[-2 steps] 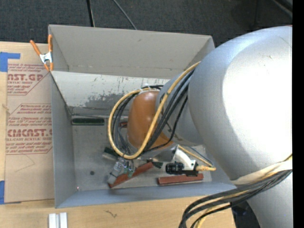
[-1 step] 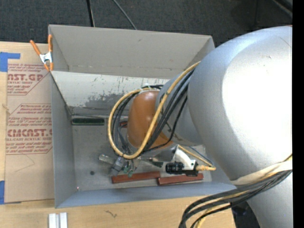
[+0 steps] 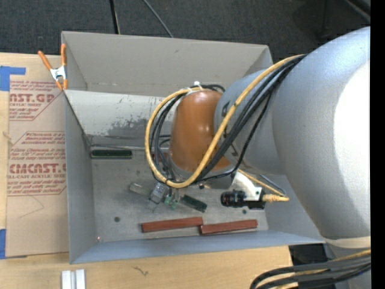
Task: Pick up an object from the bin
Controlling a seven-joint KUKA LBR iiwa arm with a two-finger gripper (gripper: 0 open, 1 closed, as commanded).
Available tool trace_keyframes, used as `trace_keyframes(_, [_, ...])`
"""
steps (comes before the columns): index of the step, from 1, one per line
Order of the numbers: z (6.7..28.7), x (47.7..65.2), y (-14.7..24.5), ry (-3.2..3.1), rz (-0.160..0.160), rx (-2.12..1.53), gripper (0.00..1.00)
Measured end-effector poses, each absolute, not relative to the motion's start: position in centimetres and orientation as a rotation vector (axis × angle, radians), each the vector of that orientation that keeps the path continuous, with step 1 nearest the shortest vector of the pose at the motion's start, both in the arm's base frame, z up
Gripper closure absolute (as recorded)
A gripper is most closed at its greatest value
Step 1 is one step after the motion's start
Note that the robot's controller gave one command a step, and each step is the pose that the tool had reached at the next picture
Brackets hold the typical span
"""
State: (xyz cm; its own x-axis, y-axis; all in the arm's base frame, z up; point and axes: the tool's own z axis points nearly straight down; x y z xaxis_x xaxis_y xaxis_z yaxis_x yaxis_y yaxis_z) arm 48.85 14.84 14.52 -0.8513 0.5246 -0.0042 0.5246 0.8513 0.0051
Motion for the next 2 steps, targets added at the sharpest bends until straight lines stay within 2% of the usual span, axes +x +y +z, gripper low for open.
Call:
trace_keyframes(1, [15.1,48.8,14.8,3.023,0.001,0.857,1.00])
trace_keyframes(2, [17.5,48.9,14.8,3.022,0.002,0.856,1.00])
